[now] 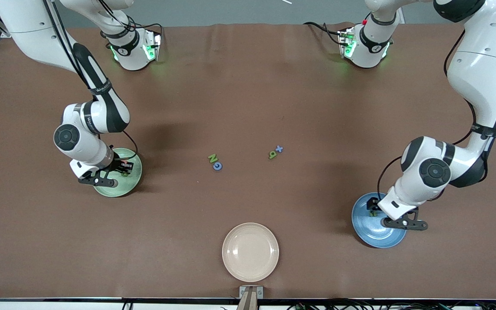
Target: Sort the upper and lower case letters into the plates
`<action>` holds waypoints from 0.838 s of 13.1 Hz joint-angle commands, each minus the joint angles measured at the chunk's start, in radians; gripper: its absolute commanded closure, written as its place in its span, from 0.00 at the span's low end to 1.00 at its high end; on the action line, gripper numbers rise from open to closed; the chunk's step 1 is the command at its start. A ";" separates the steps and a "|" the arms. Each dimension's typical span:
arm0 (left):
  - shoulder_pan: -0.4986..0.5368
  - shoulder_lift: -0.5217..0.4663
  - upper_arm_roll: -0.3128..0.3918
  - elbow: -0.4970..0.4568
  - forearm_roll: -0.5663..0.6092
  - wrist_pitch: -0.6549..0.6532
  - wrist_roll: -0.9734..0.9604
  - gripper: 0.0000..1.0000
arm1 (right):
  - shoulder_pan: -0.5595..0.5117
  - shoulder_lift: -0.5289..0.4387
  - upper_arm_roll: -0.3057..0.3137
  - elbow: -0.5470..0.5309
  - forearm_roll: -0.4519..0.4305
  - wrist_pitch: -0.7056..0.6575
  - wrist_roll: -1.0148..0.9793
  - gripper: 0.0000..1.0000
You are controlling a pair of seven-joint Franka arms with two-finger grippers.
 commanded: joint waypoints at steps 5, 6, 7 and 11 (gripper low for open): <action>-0.015 -0.047 -0.207 -0.152 0.015 -0.027 -0.273 0.00 | 0.181 0.017 0.021 0.127 0.066 -0.055 0.330 0.00; -0.018 -0.055 -0.227 -0.185 0.026 -0.023 -0.295 0.00 | 0.221 0.046 0.021 0.162 0.066 -0.055 0.421 0.00; -0.035 -0.058 -0.235 -0.219 0.067 -0.015 -0.324 0.01 | 0.278 0.080 0.021 0.201 0.066 -0.053 0.519 0.00; -0.073 -0.058 -0.267 -0.362 0.177 0.103 -0.547 0.05 | 0.462 0.209 0.019 0.323 0.053 -0.020 0.670 0.00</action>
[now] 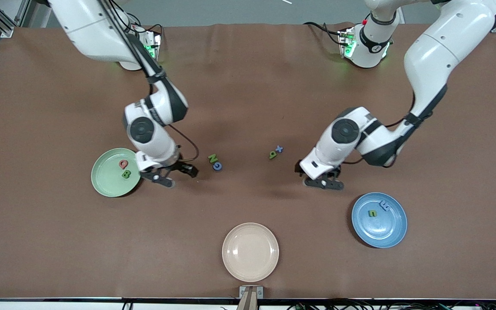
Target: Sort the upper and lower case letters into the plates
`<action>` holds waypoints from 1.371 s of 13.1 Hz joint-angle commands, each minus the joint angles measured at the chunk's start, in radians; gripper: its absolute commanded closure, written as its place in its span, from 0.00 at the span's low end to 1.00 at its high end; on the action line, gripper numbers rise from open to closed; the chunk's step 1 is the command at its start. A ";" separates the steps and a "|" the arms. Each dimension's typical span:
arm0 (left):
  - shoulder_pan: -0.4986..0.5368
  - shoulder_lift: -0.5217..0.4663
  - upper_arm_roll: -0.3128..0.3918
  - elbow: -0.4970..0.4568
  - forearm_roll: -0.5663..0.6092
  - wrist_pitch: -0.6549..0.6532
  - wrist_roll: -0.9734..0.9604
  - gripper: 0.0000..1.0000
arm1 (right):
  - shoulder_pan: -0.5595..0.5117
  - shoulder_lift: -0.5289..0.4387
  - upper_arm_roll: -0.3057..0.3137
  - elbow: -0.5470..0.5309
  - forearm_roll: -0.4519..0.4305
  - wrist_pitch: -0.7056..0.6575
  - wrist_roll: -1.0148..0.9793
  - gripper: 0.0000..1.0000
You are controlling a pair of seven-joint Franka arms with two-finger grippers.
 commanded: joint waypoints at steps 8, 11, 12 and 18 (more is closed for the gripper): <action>-0.136 -0.028 -0.027 -0.147 0.179 0.059 -0.228 0.17 | 0.168 0.133 -0.015 0.098 -0.127 0.064 0.026 0.23; -0.166 -0.017 -0.027 -0.145 0.181 0.059 -0.225 0.23 | 0.157 0.139 -0.019 0.095 -0.184 0.064 0.026 0.71; -0.168 -0.016 -0.027 -0.144 0.190 0.059 -0.225 0.24 | 0.151 0.139 -0.019 0.095 -0.187 0.058 0.030 1.00; -0.177 0.019 -0.019 -0.133 0.253 0.059 -0.224 0.33 | -0.008 0.031 -0.011 0.082 -0.181 -0.137 -0.191 1.00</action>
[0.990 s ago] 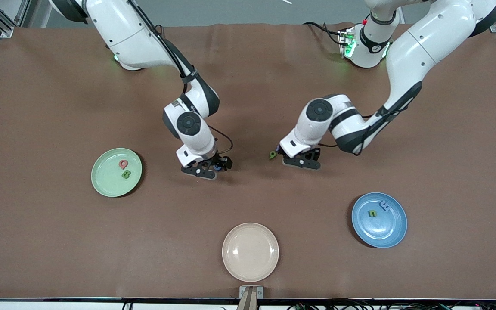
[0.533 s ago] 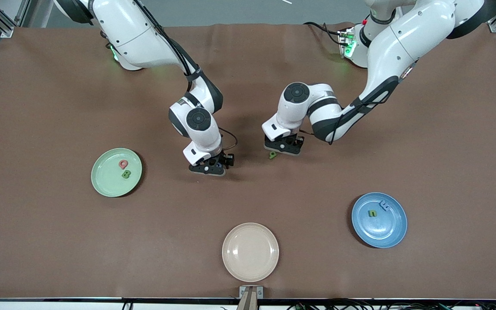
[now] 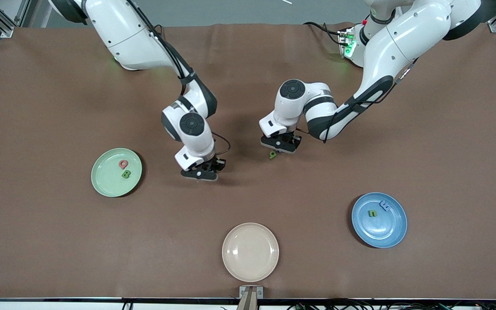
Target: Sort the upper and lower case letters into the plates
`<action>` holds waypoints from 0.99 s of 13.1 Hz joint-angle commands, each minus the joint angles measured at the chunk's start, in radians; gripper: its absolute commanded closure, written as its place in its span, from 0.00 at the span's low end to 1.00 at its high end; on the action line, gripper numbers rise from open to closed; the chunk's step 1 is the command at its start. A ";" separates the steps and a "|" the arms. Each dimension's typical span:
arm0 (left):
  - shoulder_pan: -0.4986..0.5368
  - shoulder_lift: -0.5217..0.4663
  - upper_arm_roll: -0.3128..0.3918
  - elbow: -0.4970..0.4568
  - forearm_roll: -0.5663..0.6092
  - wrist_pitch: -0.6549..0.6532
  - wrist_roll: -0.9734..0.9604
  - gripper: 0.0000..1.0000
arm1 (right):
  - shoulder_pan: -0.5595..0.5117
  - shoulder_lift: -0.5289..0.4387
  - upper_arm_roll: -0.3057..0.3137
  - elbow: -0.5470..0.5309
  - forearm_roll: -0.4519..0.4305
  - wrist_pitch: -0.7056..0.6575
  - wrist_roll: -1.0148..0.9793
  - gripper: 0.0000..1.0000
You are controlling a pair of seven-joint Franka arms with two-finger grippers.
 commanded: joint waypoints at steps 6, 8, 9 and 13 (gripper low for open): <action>-0.023 0.015 0.023 0.014 0.034 0.010 0.002 0.43 | -0.392 -0.272 0.019 -0.279 -0.013 -0.060 -0.594 1.00; -0.022 0.023 0.024 0.015 0.036 0.010 0.004 0.49 | -0.490 -0.294 0.019 -0.363 -0.013 0.017 -0.740 1.00; -0.022 0.023 0.024 0.018 0.036 0.010 0.002 0.59 | -0.528 -0.295 0.020 -0.389 -0.013 0.047 -0.790 1.00; -0.020 0.022 0.027 0.031 0.034 0.009 -0.004 0.99 | -0.596 -0.286 0.019 -0.446 -0.013 0.123 -0.861 0.91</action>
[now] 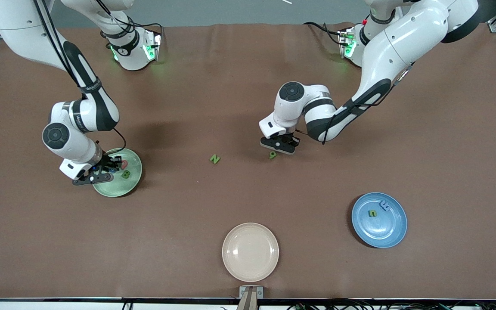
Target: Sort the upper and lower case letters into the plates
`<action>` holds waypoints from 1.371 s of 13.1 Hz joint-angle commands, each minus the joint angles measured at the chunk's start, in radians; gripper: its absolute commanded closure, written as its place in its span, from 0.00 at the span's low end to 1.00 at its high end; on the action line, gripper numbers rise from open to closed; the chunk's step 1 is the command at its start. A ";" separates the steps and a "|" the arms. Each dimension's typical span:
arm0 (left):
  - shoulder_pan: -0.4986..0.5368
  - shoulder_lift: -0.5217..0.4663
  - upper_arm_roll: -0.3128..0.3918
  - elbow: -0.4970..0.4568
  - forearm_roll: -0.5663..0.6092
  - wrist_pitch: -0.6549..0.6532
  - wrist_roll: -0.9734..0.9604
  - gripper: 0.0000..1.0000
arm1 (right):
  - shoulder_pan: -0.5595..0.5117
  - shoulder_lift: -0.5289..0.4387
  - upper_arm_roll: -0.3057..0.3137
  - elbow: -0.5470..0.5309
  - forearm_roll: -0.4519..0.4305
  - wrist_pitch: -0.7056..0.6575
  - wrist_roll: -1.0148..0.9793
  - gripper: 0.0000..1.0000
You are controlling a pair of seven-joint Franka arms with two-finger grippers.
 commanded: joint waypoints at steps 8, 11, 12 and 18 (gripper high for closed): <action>0.314 -0.065 -0.059 0.084 0.019 -0.007 0.101 0.99 | 0.076 -0.038 0.073 0.053 0.145 -0.070 0.203 0.00; 0.419 -0.053 -0.058 0.156 0.007 -0.007 0.300 0.99 | 0.253 -0.027 0.071 0.121 0.145 -0.085 0.543 0.00; 0.443 -0.045 -0.055 0.175 0.002 -0.007 0.351 0.99 | 0.305 -0.001 0.071 0.147 0.146 -0.075 0.632 0.00; 0.564 -0.013 -0.041 0.201 -0.001 -0.007 0.512 0.05 | 0.555 0.171 0.067 0.333 0.130 -0.063 0.984 0.00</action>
